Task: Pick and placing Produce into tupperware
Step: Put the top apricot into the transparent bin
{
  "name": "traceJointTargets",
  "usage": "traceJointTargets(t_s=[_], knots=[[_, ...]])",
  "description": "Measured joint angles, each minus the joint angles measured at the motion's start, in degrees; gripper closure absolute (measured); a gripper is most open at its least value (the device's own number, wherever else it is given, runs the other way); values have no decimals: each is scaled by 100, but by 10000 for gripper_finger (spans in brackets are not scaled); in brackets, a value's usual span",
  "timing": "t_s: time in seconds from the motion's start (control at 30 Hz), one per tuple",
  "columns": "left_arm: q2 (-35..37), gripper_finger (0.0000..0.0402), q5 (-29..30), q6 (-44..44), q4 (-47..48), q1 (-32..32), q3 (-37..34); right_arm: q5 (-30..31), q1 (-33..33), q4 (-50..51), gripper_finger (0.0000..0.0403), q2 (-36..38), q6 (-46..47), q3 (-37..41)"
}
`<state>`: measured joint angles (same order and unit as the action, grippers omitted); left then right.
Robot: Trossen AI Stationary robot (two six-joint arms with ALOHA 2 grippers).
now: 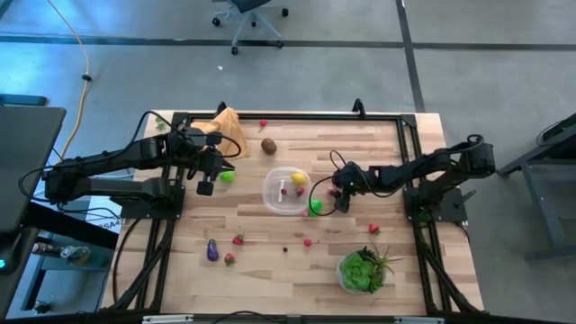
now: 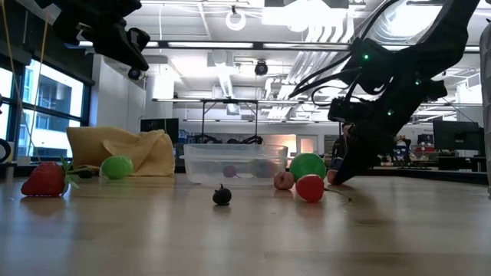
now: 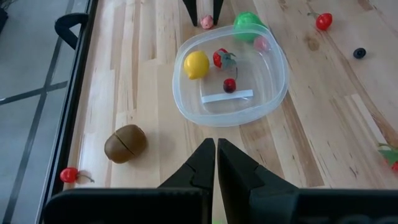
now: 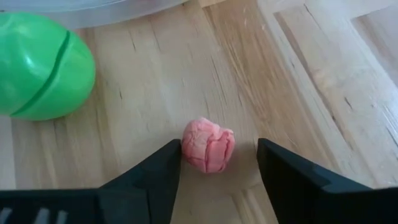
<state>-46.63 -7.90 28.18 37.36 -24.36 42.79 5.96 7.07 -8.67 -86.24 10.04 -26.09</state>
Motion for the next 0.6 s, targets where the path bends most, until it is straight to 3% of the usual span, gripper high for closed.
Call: traceJointTargets(t_s=[0.33, 0.6], knots=[[0, 392, 0, 0, 0, -1, 2, -2, 2, 0, 273, -7, 0, -4], [0, 392, 0, 2, 0, 0, 2, -2, 2, -25, 294, -7, 16, -4]])
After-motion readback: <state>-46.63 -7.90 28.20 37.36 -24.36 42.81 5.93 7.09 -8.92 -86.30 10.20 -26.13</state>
